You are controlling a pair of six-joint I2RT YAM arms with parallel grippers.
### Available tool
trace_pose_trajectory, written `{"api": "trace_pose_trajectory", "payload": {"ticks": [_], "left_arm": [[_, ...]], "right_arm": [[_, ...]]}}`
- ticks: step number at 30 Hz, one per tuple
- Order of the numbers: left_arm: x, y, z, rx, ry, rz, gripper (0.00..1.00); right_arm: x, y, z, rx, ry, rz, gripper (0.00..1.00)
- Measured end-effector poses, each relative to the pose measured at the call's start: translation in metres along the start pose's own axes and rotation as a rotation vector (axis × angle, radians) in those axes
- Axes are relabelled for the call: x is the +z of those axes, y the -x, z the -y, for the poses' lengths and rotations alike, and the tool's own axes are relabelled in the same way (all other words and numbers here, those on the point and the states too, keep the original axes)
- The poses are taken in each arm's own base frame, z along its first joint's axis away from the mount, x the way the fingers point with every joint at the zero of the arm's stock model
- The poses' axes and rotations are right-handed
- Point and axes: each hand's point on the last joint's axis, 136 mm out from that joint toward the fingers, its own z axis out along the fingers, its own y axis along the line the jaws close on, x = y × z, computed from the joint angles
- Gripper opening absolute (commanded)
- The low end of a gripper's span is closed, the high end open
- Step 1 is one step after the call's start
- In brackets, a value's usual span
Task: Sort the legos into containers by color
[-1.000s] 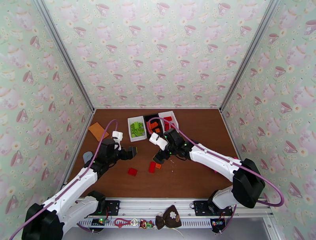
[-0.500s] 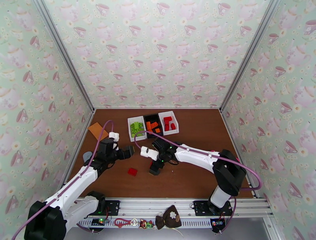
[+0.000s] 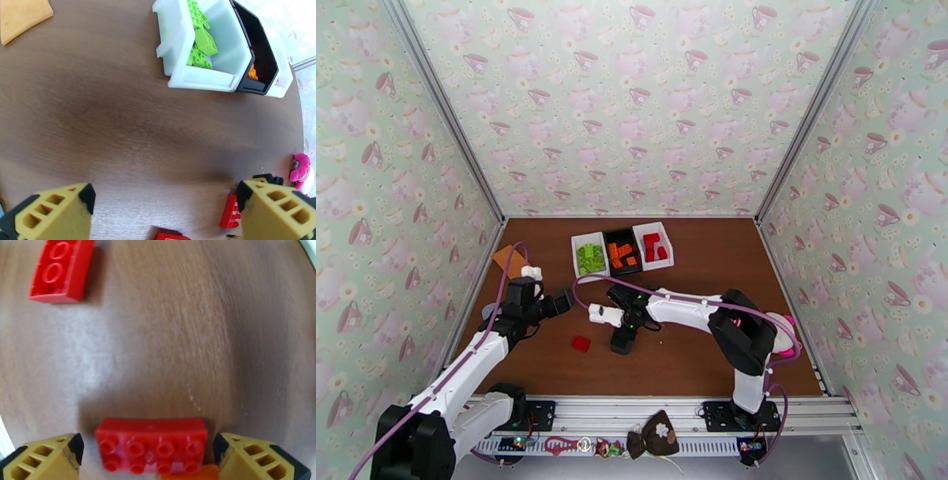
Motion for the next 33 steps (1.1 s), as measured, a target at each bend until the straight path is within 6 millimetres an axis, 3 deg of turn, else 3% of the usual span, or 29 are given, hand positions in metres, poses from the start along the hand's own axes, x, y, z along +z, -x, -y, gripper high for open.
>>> {"api": "trace_pose_trajectory", "payload": {"ticks": [10, 13, 21, 27, 33], "left_arm": [[0.0, -0.001, 0.003, 0.0, -0.016, -0.009, 1.0], [0.0, -0.002, 0.003, 0.001, -0.019, -0.01, 1.0], [-0.001, -0.006, 0.006, 0.03, -0.051, 0.002, 1.0], [0.001, -0.01, 0.018, 0.086, -0.101, 0.019, 1.0], [0.004, -0.012, 0.047, 0.164, -0.197, 0.06, 1.0]], "right_arm": [[0.004, 0.0, 0.006, -0.005, -0.024, -0.011, 0.72], [0.003, 0.0, 0.006, -0.001, -0.025, -0.011, 0.61], [-0.002, 0.006, 0.008, 0.026, -0.038, 0.017, 0.56], [-0.038, 0.018, 0.022, 0.111, -0.104, 0.153, 0.55], [-0.091, 0.027, 0.06, 0.257, -0.218, 0.357, 0.53]]}}
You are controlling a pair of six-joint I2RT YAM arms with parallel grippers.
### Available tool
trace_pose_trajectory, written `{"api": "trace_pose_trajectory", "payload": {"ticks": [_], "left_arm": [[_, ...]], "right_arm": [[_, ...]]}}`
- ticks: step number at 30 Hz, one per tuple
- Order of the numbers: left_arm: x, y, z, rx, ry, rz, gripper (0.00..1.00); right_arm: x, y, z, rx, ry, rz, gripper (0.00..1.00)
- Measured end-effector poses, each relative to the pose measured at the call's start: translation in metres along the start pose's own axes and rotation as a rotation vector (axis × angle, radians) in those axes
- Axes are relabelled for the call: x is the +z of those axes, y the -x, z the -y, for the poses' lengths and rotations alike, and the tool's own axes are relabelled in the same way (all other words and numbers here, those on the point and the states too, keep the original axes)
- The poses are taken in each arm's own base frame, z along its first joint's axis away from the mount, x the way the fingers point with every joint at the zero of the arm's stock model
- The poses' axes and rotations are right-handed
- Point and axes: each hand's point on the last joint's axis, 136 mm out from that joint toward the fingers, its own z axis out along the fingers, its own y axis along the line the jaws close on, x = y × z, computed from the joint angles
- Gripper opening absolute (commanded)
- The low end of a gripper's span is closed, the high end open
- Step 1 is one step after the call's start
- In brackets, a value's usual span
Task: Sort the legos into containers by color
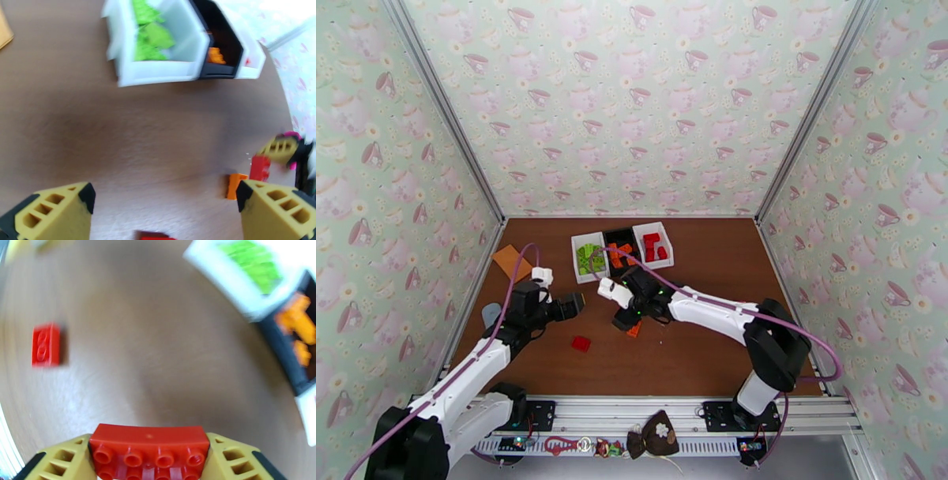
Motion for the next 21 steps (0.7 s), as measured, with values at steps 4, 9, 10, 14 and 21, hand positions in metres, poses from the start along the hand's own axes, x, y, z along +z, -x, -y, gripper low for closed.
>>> {"api": "trace_pose_trajectory", "payload": {"ticks": [4, 9, 10, 14, 21], "left_arm": [[0.007, -0.005, 0.023, 0.053, -0.067, 0.005, 1.0], [0.014, -0.009, 0.053, 0.161, -0.142, 0.021, 1.0], [0.015, -0.01, 0.059, 0.185, -0.155, 0.023, 1.0], [0.021, -0.019, 0.076, 0.289, -0.192, 0.022, 1.0], [0.029, -0.009, 0.106, 0.424, -0.239, 0.063, 1.0]], "right_arm": [[-0.021, 0.015, 0.03, 0.106, -0.071, 0.114, 0.54], [-0.039, 0.021, 0.066, 0.247, -0.142, 0.219, 0.54], [-0.042, 0.022, 0.073, 0.274, -0.153, 0.235, 0.54], [-0.051, 0.026, 0.104, 0.395, -0.202, 0.3, 0.53], [-0.04, 0.028, 0.161, 0.575, -0.304, 0.308, 0.52]]}}
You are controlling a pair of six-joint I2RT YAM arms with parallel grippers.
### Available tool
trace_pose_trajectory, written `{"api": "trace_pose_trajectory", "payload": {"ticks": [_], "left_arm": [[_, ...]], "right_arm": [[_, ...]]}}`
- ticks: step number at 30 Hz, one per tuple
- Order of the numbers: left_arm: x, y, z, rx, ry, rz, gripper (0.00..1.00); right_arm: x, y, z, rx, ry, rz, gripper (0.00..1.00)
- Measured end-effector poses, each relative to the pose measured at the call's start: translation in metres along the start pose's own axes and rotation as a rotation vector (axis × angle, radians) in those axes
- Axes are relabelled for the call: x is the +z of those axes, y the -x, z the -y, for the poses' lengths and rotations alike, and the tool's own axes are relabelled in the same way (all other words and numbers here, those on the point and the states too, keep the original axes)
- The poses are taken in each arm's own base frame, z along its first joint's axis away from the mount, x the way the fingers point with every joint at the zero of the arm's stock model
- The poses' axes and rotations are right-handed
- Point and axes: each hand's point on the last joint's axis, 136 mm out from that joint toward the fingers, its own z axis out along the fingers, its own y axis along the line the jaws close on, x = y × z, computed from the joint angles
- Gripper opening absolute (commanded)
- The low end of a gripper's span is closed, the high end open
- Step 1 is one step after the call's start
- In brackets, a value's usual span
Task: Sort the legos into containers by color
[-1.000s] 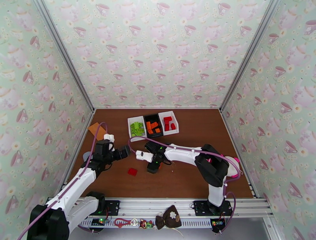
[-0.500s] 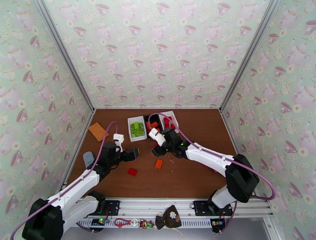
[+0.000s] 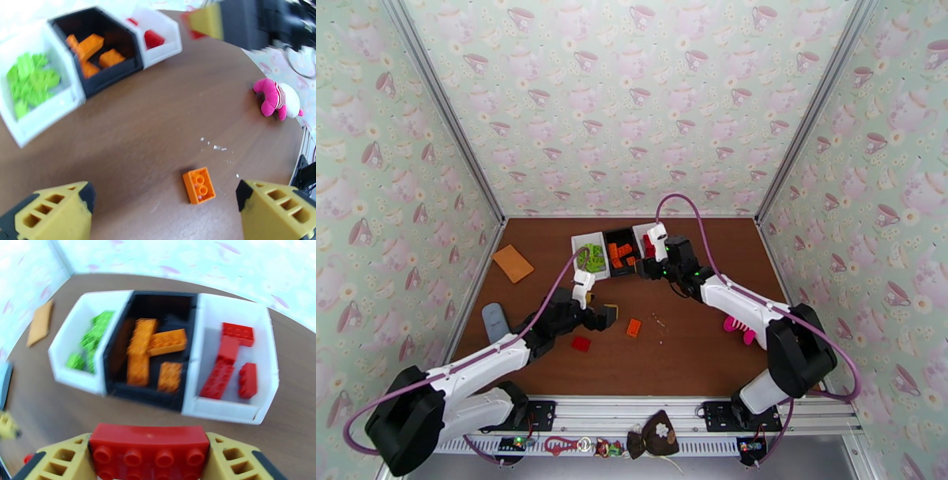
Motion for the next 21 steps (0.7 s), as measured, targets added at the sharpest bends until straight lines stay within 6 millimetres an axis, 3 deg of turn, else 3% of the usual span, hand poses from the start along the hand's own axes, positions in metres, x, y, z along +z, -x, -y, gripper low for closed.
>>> {"api": "trace_pose_trajectory", "payload": {"ticks": [5, 11, 18, 21], "left_arm": [[0.009, 0.02, 0.011, 0.055, -0.027, 0.045, 1.0], [0.017, 0.016, 0.02, 0.09, -0.049, 0.029, 1.0], [0.017, 0.014, 0.024, 0.112, -0.058, 0.024, 1.0], [0.017, 0.014, 0.024, 0.117, -0.058, 0.024, 1.0]], "right_arm": [[0.027, 0.016, 0.031, 0.094, -0.117, 0.006, 0.51], [0.058, 0.029, 0.064, 0.177, -0.203, 0.018, 0.51], [0.096, 0.026, 0.085, 0.234, -0.238, 0.002, 0.51], [0.106, 0.021, 0.089, 0.242, -0.249, -0.007, 0.56]]}}
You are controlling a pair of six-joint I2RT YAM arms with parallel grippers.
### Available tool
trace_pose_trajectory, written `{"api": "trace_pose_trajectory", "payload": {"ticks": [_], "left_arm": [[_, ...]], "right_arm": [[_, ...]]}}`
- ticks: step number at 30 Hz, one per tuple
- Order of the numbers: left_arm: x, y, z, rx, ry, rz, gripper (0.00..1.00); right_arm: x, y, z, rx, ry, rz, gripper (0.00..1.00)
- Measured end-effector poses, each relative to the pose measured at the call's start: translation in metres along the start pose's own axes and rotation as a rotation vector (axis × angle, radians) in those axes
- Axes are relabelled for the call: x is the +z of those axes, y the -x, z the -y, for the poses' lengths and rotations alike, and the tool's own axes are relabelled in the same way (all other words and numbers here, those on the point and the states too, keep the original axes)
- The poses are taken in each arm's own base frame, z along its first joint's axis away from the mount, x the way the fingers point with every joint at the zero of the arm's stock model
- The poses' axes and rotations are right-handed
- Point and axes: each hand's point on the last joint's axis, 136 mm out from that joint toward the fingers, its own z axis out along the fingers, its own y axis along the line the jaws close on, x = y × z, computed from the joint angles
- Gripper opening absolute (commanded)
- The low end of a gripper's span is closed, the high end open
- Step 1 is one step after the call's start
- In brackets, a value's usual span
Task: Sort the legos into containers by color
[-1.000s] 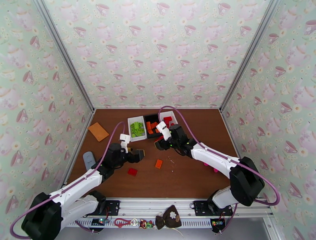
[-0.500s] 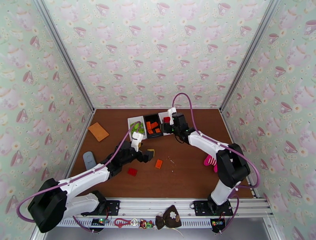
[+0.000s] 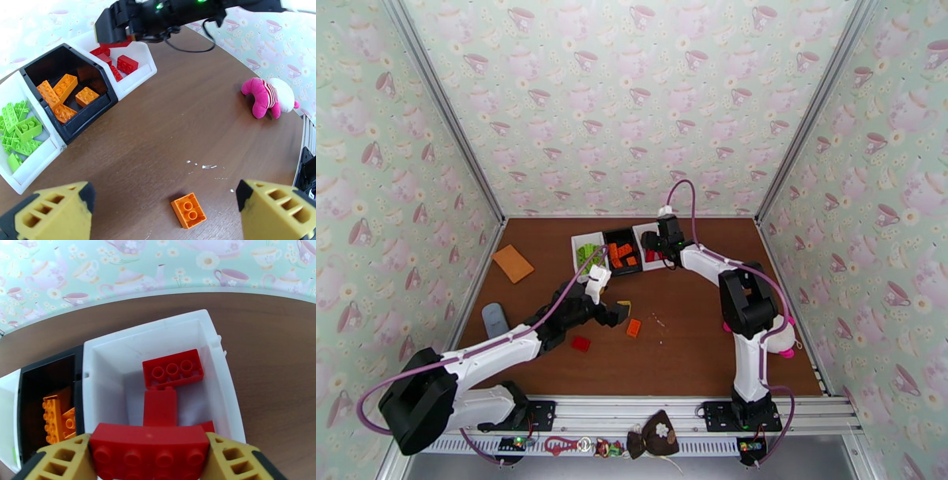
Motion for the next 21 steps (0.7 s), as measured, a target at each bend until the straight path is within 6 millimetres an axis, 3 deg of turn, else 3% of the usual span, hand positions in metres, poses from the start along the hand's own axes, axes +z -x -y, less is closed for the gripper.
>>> {"api": "trace_pose_trajectory", "payload": {"ticks": [8, 14, 21], "left_arm": [[-0.004, 0.012, -0.006, 0.016, 0.049, -0.005, 1.0], [-0.02, 0.02, -0.012, 0.01, 0.109, -0.032, 1.0], [-0.045, 0.009, -0.028, -0.078, 0.242, -0.127, 1.0]], "right_arm": [[-0.007, 0.003, 0.001, -0.009, -0.002, 0.014, 0.79], [-0.048, 0.01, -0.004, -0.033, 0.045, 0.043, 0.9], [-0.098, 0.01, -0.016, -0.08, 0.141, 0.074, 0.92]]}}
